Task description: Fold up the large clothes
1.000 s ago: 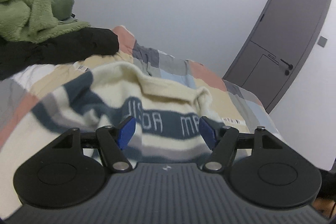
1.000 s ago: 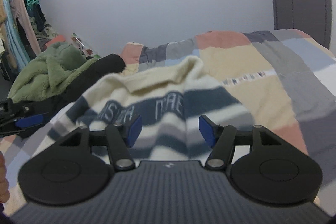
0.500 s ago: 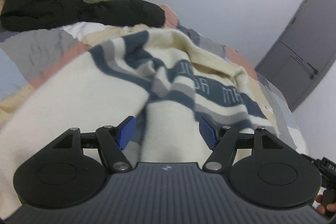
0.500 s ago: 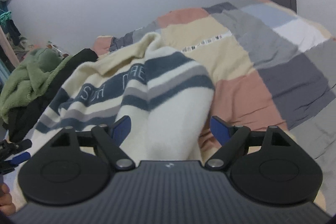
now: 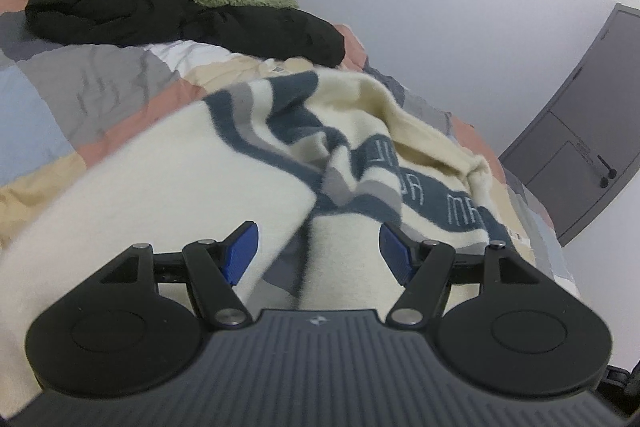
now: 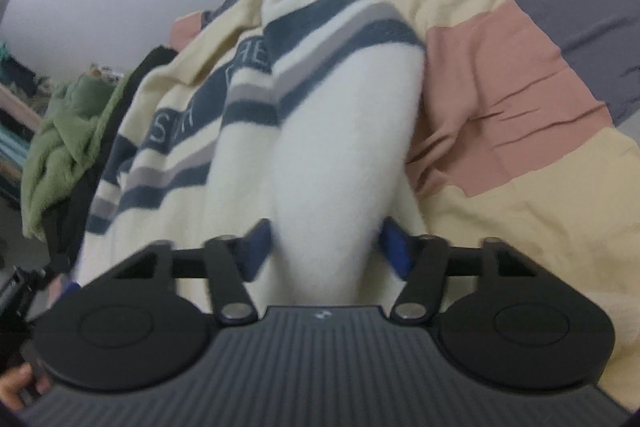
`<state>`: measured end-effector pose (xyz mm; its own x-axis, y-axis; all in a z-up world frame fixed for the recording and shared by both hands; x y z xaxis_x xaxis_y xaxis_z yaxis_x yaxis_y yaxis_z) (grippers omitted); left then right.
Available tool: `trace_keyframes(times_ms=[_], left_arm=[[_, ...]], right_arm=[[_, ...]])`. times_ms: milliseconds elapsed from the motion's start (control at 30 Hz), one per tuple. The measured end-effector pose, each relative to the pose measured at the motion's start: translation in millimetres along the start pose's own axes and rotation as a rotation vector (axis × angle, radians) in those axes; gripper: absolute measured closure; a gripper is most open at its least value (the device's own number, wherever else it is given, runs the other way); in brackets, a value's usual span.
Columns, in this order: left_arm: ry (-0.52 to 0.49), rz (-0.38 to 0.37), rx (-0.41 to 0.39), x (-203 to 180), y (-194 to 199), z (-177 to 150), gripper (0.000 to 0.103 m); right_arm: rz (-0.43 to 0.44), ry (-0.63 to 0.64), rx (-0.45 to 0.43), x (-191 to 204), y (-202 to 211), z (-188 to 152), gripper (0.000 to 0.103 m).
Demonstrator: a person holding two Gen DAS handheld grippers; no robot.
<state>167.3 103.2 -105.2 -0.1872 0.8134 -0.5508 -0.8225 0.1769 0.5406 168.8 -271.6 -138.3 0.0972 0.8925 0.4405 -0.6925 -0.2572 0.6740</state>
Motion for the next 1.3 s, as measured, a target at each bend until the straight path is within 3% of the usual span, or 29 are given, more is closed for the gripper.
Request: trace_keyframes(times_ms=[100,267,567,700,933,1167,1233,1300], left_arm=[[-0.007,0.030,-0.028,4,4,8,0.031],[-0.004,0.098,-0.043,18,8,18,0.030],[-0.064,0.252,-0.057,34,1,24,0.019],[-0.046,0.292,-0.058,44,-10,24,0.019],[-0.065,0.448,-0.105,63,-32,33,0.019],[-0.008,0.446,-0.015,88,-56,35,0.019],[0.017,0.439,-0.003,95,-57,37,0.023],[0.026,0.434,0.008,98,-58,37,0.034]], right_arm=[[0.006,0.034,-0.017,4,4,2,0.074],[0.002,0.062,-0.078,5,18,9,0.084],[-0.058,0.074,-0.192,1,40,22,0.086],[-0.145,0.124,-0.258,1,49,27,0.088],[-0.160,0.097,-0.297,-10,54,36,0.088],[-0.166,0.140,-0.318,-12,61,56,0.088],[-0.173,0.133,-0.325,-18,64,65,0.088],[-0.180,0.127,-0.326,-27,65,74,0.088]])
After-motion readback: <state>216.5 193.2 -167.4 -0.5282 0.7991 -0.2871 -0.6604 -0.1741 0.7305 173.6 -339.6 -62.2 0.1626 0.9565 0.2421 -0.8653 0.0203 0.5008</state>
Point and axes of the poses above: each gripper's, at about its wrist camera, not at the fingertips, and y roughly against the way its jaws point, x to its left, z to its top, the point moved 4 cm from there along -y, roughly the way its jaws point, and after that the axes turned 6 degrees about y, right-handed, at the moved point
